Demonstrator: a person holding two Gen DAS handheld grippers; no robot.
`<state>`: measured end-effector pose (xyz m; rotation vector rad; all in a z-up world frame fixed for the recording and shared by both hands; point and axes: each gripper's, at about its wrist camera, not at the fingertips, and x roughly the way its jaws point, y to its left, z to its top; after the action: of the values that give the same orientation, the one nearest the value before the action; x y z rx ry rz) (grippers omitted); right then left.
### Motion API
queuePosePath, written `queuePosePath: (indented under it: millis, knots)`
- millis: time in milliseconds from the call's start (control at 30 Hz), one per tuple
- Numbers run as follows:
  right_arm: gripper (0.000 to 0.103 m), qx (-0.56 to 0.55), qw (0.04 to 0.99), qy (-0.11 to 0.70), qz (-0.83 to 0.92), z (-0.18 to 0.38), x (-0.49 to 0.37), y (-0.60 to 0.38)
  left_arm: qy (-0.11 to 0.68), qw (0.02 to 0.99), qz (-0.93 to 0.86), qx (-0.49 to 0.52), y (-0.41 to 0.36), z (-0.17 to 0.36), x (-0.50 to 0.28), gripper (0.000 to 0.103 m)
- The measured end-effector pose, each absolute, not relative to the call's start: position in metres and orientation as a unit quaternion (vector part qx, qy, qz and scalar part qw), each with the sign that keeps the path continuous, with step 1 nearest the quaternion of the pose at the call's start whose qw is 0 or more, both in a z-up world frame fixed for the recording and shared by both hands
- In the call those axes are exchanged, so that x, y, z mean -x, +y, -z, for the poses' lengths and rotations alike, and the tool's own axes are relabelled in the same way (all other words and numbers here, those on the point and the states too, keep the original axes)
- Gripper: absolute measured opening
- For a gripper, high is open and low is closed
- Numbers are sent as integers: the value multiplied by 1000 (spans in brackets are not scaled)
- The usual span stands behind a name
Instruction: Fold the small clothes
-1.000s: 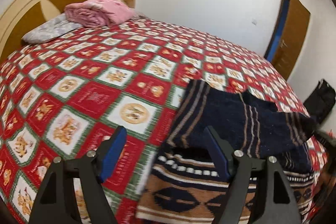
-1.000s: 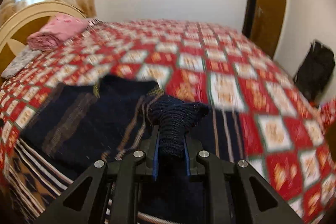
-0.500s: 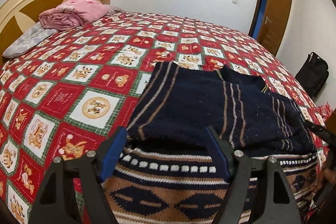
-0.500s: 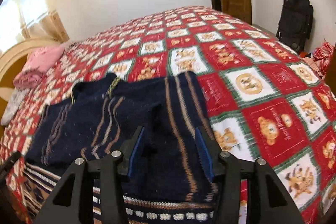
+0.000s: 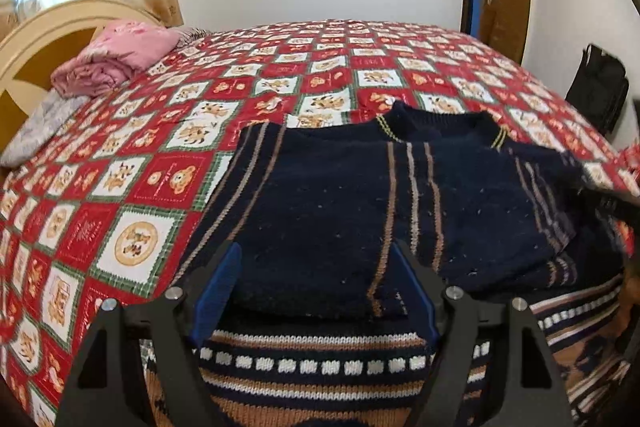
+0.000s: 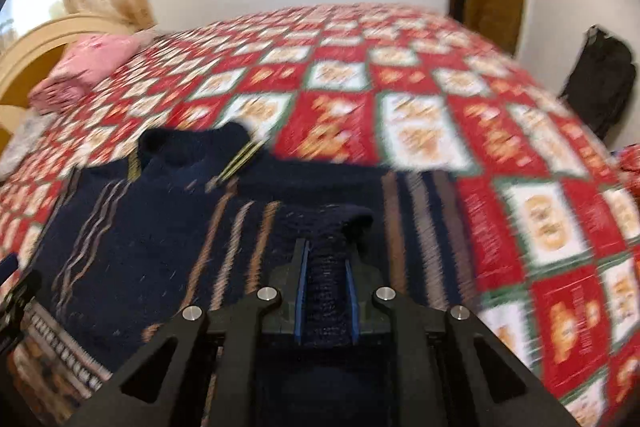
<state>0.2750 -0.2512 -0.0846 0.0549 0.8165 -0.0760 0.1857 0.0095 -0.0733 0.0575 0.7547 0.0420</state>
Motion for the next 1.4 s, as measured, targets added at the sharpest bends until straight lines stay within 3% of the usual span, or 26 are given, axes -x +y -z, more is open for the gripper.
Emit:
queuePosePath:
  millis: [300, 467, 733, 933, 1200, 1400]
  knots:
    - [13, 8, 911, 404, 82, 97, -291, -269, 386, 921, -33, -41, 3, 92, -197, 78]
    - [14, -18, 941, 334, 50, 56, -256, -253, 381, 923, -32, -53, -1, 92, -195, 81]
    - [14, 37, 903, 426, -28, 96, -246, -217, 382, 922, -33, -56, -4, 94, -196, 82]
    - [18, -28, 902, 431, -13, 103, -220, -239, 382, 921, -34, -64, -4, 90, -187, 82]
    - [18, -166, 935, 306, -64, 43, -145, -242, 359, 932, -17, -40, -4, 67, -160, 87]
    - [18, -310, 892, 279, -172, 52, -106, -231, 367, 930, 9, -2, -5, 56, -136, 93]
